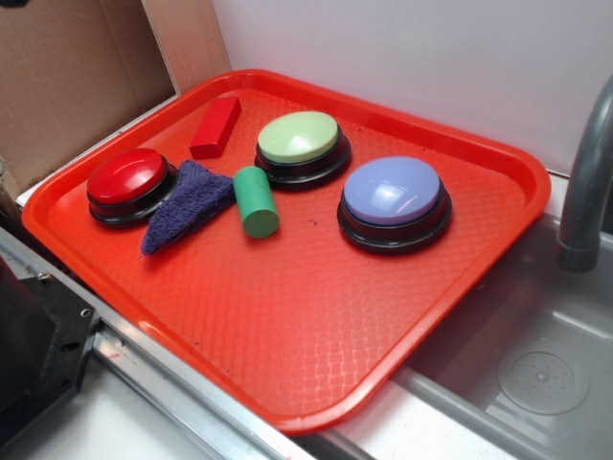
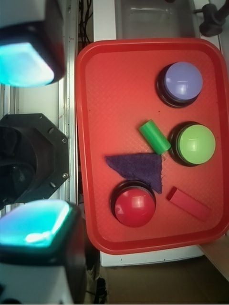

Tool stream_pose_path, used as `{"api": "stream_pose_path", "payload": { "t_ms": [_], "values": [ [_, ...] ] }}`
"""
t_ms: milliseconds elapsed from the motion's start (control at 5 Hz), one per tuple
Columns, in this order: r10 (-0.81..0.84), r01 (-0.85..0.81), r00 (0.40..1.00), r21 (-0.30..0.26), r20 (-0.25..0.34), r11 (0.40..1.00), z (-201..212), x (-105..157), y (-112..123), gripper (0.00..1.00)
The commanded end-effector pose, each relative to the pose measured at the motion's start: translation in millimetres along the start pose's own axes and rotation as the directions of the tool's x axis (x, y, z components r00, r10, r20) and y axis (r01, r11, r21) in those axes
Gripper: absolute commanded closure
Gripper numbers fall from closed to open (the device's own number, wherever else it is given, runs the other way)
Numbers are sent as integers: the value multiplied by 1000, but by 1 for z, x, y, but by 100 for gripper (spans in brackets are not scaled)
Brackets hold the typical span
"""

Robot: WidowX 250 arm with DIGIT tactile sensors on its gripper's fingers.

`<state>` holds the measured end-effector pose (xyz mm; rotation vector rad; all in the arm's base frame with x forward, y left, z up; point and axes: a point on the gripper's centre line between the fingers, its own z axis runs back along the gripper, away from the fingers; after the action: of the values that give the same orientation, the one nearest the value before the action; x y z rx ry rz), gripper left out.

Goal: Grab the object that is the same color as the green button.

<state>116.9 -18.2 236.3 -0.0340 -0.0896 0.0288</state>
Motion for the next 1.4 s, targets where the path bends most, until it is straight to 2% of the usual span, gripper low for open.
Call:
{"api": "stream_pose_path", "payload": {
  "t_ms": [0, 200, 400, 600, 800, 1000, 1200],
  "values": [
    [0, 0, 1000, 0, 0, 1000, 0, 0, 0, 0],
    [93, -93, 996, -14, 12, 996, -5, 8, 1, 0],
    [213, -213, 977, -53, 3, 976, -14, 24, 8, 0],
    [336, -336, 942, -16, -12, 942, -30, 37, 13, 0],
    [493, -491, 869, -63, 26, 869, -49, 48, 13, 0],
    [619, -618, 785, -55, 7, 784, -73, 59, 14, 0],
    [709, -707, 705, -61, 25, 705, -98, 73, 15, 0]
  ]
}}
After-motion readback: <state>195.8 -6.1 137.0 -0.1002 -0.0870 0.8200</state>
